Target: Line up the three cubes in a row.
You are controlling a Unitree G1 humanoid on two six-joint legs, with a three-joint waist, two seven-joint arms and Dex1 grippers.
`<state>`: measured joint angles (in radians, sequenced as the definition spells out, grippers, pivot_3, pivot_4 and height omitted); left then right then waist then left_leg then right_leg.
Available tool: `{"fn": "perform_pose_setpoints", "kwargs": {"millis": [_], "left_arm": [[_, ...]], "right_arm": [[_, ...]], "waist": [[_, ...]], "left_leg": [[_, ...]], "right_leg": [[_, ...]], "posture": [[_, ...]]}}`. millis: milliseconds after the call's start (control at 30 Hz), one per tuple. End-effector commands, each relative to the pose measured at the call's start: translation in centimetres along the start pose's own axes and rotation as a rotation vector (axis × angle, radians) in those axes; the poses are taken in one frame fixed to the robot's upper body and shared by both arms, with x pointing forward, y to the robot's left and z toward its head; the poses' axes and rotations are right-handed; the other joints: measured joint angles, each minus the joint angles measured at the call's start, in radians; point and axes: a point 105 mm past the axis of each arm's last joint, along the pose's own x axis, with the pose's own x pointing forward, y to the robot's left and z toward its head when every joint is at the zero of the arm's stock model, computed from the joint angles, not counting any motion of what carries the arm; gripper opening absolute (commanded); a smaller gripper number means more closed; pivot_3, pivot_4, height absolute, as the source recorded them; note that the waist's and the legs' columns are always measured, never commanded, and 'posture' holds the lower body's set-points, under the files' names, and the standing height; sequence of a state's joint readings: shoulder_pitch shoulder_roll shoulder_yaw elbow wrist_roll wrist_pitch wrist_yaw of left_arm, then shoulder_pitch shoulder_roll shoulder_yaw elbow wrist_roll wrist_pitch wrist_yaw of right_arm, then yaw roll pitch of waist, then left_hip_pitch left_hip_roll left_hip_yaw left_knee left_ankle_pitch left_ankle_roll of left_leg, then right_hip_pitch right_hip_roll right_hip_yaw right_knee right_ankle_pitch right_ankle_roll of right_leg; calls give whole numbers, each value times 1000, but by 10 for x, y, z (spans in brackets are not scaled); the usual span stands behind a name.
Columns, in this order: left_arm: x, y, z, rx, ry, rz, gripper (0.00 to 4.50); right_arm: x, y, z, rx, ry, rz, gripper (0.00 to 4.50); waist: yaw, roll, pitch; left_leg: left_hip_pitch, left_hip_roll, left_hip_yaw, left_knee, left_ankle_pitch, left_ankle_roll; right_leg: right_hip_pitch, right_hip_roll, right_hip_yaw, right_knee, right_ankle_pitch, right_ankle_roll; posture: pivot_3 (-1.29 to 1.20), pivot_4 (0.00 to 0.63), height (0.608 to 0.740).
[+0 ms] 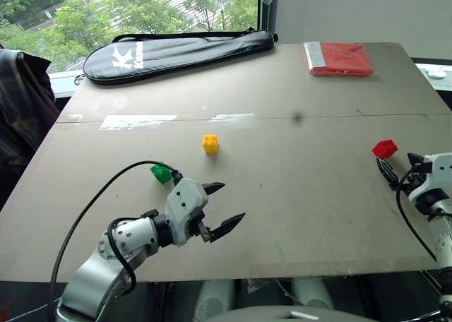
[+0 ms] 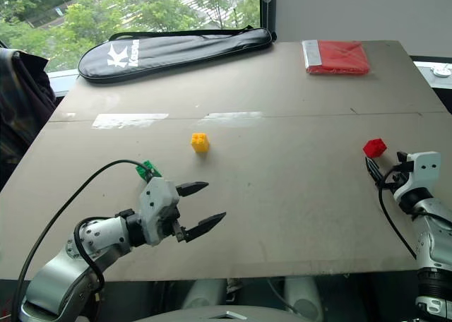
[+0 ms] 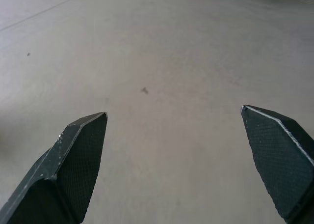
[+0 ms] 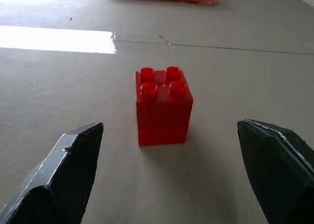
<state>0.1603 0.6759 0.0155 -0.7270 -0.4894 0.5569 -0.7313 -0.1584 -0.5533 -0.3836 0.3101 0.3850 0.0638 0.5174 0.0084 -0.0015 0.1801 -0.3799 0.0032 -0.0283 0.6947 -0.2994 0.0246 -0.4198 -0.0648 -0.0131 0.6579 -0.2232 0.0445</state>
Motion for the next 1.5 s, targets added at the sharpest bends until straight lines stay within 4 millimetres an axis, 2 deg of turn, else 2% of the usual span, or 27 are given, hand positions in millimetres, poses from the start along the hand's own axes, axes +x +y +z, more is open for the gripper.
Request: {"fn": "perform_pose_setpoints", "kwargs": {"millis": [33, 200, 300, 467, 600, 667, 833, 1067, 1167, 1333, 1500], "left_arm": [[-1, -7, 22, 14, -45, -59, 4461], [-1, -6, 26, 19, -38, -66, 4461], [-2, -6, 28, 19, -39, -70, 4500], [-3, -4, 29, 23, -37, -71, 4500], [-3, -3, 30, 30, -36, -76, 4500], [-4, -2, 31, 35, -37, -80, 4500], [-2, -3, 31, 57, -24, -93, 4500], [1, -7, 32, 62, -19, -127, 4500], [0, -5, 33, 71, -7, -143, 4500], [-1, -5, 33, 77, 6, -156, 4500], [-2, -2, 36, 84, 5, -159, 4500]], "right_arm": [[10, -5, 8, -11, -26, -1, 4500], [20, 3, 11, -23, -44, 46, 4500], [22, 4, 14, -36, -64, 52, 3614], [22, 10, 14, -52, -77, 76, 1286], [20, 23, 18, -57, -98, 114, 1264], [16, 40, 20, -45, -105, 152, 1264], [-8, 98, 12, 13, -74, 159, 1264], [-33, 164, 5, 29, -35, 187, 1264], [-34, 170, -4, 17, 19, 166, 1264], [-32, 179, 1, -12, -7, 165, 1264], [-34, 176, 1, -24, -17, 98, 1264]], "waist": [[-1, 0, 0], [-8, 0, 0], [-11, 0, 0], [-20, 0, 0], [-21, 0, 0], [-21, 0, 0], [-19, 1, 0], [-21, 0, 0], [-21, -2, -1], [-22, -4, -2], [-21, -4, -2]], "left_leg": [[0, 0, 0, 0, 0, 0], [0, 0, 0, -1, 0, 0], [0, 0, 0, -1, 0, 0], [1, 0, 0, -1, 0, 0], [1, 0, 0, -1, 0, 0], [0, 0, 0, -1, 0, 0], [0, 2, -2, -2, 0, 0], [0, 2, -1, -2, 0, 0], [0, 1, -1, -2, 0, -1], [1, 2, -1, -2, 0, -1], [0, 2, -2, -2, 0, -1]], "right_leg": [[0, 0, 0, 0, 0, 0], [0, 0, 1, -1, 2, 3], [0, 0, 2, -1, 2, 3], [0, 0, 2, 0, 2, 3], [0, 0, 2, 0, 2, 3], [0, 0, 2, 0, 2, 3], [-1, 1, 1, 0, 2, 3], [-2, 0, 2, 0, -1, 2], [-2, 1, 2, 0, -2, 3], [-2, 1, 2, 0, -2, 4], [-2, 2, 2, 0, -2, 3]], "posture": [[0, 150, 707], [0, 150, 707], [0, 150, 707], [0, 150, 707], [0, 150, 707], [0, 150, 707], [0, 150, 707], [0, 150, 707], [0, 150, 707], [0, 150, 707], [0, 150, 707]]}}
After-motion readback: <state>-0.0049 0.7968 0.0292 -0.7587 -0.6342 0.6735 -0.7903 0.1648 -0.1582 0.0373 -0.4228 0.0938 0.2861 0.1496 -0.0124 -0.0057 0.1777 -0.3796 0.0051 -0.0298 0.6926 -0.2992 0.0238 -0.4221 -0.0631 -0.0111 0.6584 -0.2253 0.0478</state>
